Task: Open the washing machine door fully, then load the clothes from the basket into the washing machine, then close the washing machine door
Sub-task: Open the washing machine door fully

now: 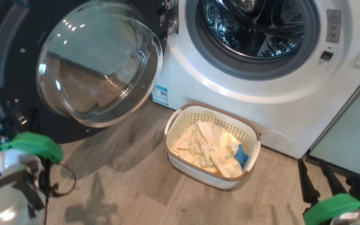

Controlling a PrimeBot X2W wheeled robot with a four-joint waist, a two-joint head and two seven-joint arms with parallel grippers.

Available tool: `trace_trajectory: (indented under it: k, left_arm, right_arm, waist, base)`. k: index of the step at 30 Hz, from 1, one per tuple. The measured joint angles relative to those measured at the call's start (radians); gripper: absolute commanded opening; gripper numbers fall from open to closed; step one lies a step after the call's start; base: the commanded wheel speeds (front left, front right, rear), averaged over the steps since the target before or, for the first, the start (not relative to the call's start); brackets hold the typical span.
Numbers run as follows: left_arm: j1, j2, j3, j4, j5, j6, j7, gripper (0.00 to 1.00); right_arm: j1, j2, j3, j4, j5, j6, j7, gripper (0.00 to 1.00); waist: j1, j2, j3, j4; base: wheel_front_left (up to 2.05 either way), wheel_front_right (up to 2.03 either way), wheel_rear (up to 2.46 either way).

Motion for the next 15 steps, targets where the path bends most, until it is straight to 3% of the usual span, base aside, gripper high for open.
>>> trace_trajectory:
  k: [9,10,11,12,13,15]
  left_arm:
    - [0.085,0.002,-0.116,-0.105,-0.035,-0.007,0.0,0.03]
    - [0.094,0.004,-0.127,-0.118,-0.045,-0.007,0.0,0.32]
    - [0.105,0.006,-0.135,-0.131,-0.056,-0.007,0.0,0.49]
    - [0.116,0.009,-0.146,-0.138,-0.068,-0.007,0.0,0.8]
    - [0.13,0.013,-0.158,-0.143,-0.079,-0.007,0.0,0.98]
    - [0.161,0.019,-0.176,-0.158,-0.097,-0.007,0.0,1.0]
  right_arm:
    - [0.017,0.01,0.001,-0.002,0.002,0.0,0.0,1.0]
    - [0.017,0.011,0.002,-0.002,0.001,0.0,0.0,1.0]
    - [0.017,0.012,0.002,-0.003,0.001,0.0,0.0,1.0]
    - [0.017,0.014,0.003,-0.004,-0.001,0.0,0.0,1.0]
    - [0.017,0.016,0.005,-0.005,-0.005,0.0,0.0,1.0]
    - [0.017,0.019,0.006,-0.01,-0.013,0.0,0.0,1.0]
  waist:
    - [0.0,0.0,-0.026,-0.032]
    - [0.0,0.0,-0.028,-0.04]
    - [0.0,0.0,-0.03,-0.049]
    - [0.0,0.0,-0.033,-0.058]
    - [0.0,0.0,-0.035,-0.069]
    - [0.0,0.0,-0.038,-0.092]
  base:
    - [0.0,0.0,0.0]
    - [0.0,0.0,0.0]
    - [0.0,0.0,0.0]
    - [0.0,0.0,0.0]
    - [0.0,0.0,0.0]
    - [0.0,0.0,0.0]
